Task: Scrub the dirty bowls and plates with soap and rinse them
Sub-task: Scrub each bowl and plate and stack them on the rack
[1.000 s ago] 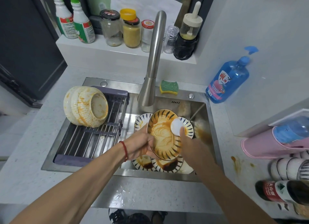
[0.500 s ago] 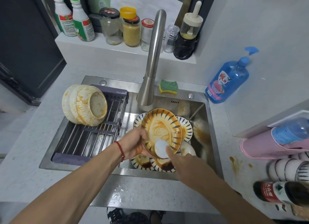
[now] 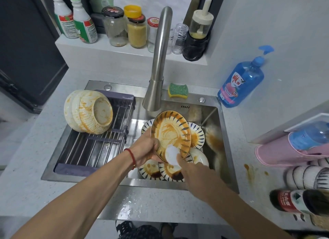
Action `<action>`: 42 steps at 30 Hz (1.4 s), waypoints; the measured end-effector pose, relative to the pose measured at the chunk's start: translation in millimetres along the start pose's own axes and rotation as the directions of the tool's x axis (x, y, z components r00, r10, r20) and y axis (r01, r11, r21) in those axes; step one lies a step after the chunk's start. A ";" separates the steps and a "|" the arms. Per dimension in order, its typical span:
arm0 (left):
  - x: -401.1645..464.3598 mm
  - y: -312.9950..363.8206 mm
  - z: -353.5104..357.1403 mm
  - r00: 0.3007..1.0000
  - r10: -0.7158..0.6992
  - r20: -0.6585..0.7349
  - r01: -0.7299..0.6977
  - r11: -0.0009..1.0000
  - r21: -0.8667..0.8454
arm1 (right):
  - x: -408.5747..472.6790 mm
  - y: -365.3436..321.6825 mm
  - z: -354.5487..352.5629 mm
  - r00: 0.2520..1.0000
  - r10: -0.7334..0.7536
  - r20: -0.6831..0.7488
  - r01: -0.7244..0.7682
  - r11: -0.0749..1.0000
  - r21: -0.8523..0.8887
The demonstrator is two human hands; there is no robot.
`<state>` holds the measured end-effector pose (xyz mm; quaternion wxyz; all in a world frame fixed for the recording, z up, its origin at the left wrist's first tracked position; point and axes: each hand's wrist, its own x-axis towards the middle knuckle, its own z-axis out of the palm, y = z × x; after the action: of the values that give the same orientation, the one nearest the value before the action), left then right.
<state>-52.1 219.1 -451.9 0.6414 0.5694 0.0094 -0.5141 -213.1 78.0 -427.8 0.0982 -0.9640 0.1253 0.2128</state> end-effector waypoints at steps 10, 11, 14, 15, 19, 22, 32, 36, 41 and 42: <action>3.6 -4.2 -18.4 0.999 0.020 -0.041 -0.021 1.000 -0.013 | 14.3 24.8 10.8 0.992 0.002 -0.130 0.003 0.999 0.039; 3.7 -5.3 -23.2 0.998 0.025 -0.057 -0.026 1.000 -0.013 | 21.5 36.2 9.5 0.986 0.057 -0.159 -0.041 0.994 0.105; 4.3 -8.0 -34.0 0.995 -0.003 -0.100 -0.003 0.998 -0.060 | 31.0 42.9 7.8 0.943 0.228 -0.242 -0.108 0.899 0.424; 4.7 -8.7 -36.0 0.994 -0.029 -0.104 0.019 0.996 -0.092 | 31.0 41.1 10.0 0.927 0.241 -0.286 -0.087 0.882 0.463; 4.9 -9.6 -38.6 0.989 -0.145 -0.016 0.139 0.973 -0.185 | 35.3 35.3 23.5 0.929 0.111 -0.353 0.079 0.872 0.483; 5.3 -9.6 -40.8 0.964 -0.251 0.086 0.265 0.936 -0.230 | 39.4 29.0 18.6 0.930 0.129 -0.343 0.086 0.834 0.546; 8.9 -6.0 -11.0 0.997 -0.001 -0.083 0.003 1.000 0.015 | 35.0 29.8 -3.6 0.812 0.430 -0.394 0.019 0.656 0.755; 9.1 -6.8 -2.6 0.960 0.254 -0.116 -0.206 0.924 0.322 | 39.5 34.5 -6.8 0.830 0.480 -0.285 -0.009 0.522 0.853; 15.5 -2.7 5.4 0.942 0.258 -0.213 -0.177 0.925 0.335 | 41.1 38.0 -0.4 0.872 0.457 -0.176 -0.090 0.503 0.859; 17.6 -2.2 5.5 0.933 0.275 -0.231 -0.177 0.913 0.368 | 42.0 38.3 1.2 0.868 0.466 -0.174 -0.118 0.533 0.838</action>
<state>-48.4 204.0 -462.1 0.5809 0.7353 -0.0564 -0.3445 -187.5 33.5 -452.3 0.4592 -0.7985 0.3869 -0.0434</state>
